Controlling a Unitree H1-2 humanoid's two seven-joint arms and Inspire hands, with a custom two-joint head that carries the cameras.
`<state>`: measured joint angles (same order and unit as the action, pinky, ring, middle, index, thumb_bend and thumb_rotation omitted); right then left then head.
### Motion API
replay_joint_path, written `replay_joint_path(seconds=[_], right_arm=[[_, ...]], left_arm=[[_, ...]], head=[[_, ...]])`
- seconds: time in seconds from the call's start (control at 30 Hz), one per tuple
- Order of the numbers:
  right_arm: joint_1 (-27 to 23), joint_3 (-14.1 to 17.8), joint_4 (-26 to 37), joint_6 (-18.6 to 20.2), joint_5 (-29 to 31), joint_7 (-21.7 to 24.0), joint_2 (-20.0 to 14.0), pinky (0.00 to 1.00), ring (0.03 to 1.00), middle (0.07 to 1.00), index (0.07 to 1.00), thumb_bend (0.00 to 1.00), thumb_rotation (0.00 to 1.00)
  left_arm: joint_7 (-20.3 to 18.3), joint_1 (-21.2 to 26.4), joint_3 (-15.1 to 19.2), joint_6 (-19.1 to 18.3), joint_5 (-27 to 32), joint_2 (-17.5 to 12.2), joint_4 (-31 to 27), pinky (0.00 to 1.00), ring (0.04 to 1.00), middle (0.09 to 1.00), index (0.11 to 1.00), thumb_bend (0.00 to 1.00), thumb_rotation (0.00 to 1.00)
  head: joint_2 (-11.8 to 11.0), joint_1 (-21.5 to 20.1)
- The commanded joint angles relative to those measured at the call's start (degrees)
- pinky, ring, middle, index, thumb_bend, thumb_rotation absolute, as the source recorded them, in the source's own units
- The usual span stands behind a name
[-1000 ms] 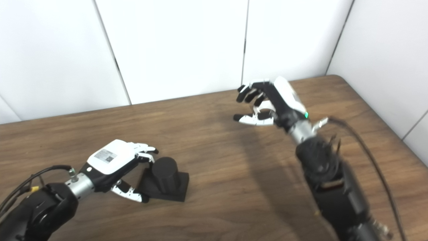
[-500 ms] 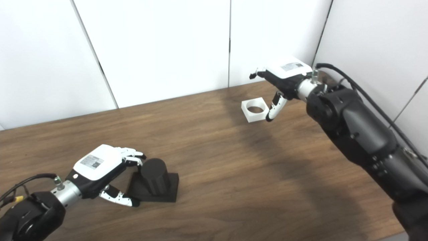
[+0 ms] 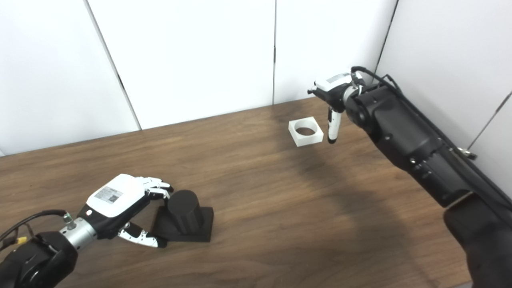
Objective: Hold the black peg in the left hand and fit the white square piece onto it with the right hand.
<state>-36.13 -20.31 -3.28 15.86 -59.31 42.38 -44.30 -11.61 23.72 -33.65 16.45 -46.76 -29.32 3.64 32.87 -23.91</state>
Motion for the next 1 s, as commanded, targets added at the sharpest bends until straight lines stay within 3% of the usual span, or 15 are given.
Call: replay_joint_path(seconds=[0.0, 0.57, 0.97], right_arm=[[-4.2, 0.6, -1.3, -0.6, -1.3, -2.0, -0.4, 0.90, 0.987, 1.000, 0.963, 0.95, 0.19], [-5.9, 0.3, -10.4, -0.9, 0.3, -4.8, 4.5, 0.87, 0.952, 0.990, 0.964, 0.90, 0.16], [-5.7, -0.8, -16.4, -2.4, 0.7, -12.6, 7.3, 0.87, 0.895, 0.917, 0.871, 0.81, 0.17]], left_arm=[[-4.2, -3.7, -2.9, 1.2, -3.9, -1.9, 1.8, 0.75, 0.836, 0.816, 0.490, 0.52, 0.07], [-4.7, -4.3, -2.5, 0.7, -3.4, -1.6, 0.8, 0.75, 0.842, 0.823, 0.490, 0.52, 0.07], [-6.0, -4.9, -2.3, 0.0, -2.7, -1.8, -0.4, 0.78, 0.860, 0.839, 0.490, 0.52, 0.07]], head=[[0.1, -0.1], [0.7, 1.3], [1.0, 1.9]])
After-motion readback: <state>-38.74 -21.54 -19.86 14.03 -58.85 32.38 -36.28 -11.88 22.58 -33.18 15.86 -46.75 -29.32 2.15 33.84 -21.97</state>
